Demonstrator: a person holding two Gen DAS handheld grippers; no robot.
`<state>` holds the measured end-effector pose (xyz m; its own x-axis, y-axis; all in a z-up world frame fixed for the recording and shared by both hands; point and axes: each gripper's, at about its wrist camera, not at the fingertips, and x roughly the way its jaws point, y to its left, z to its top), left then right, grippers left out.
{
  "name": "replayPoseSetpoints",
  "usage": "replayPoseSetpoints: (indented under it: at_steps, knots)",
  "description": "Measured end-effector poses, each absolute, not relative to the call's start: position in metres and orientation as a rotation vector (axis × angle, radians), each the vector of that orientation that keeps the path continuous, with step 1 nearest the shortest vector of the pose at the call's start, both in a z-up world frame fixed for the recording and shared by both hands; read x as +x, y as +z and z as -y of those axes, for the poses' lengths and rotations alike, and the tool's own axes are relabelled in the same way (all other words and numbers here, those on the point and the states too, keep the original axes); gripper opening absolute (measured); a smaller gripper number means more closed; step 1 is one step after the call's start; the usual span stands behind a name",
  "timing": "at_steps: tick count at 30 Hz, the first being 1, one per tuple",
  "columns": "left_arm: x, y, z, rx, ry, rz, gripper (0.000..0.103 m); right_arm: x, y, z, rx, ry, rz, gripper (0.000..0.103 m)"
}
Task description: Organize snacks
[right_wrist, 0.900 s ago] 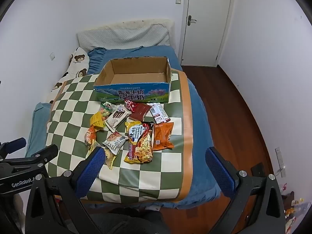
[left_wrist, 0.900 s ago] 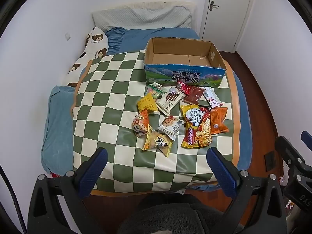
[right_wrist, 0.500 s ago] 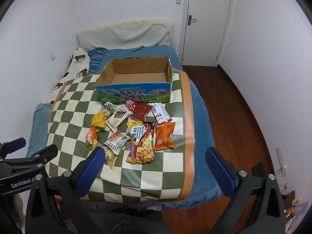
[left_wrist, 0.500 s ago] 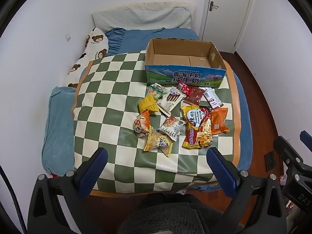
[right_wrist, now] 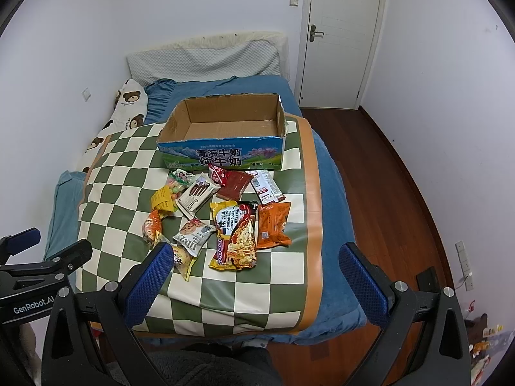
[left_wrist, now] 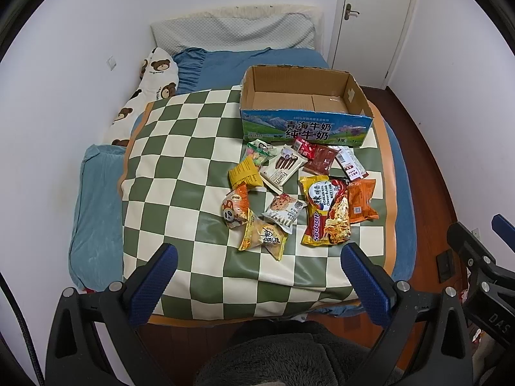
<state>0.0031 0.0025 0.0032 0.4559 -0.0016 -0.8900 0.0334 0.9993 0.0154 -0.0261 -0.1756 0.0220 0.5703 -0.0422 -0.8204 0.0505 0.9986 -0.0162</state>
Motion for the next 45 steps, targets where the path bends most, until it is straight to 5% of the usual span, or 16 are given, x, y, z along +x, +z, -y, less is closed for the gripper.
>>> replayPoseSetpoints:
  at_steps: [45]
  knots:
    - [0.002,0.021,-0.006,0.026,-0.027,-1.085,0.103,-0.027,0.023,0.178,0.038,-0.048,-0.966,0.103]
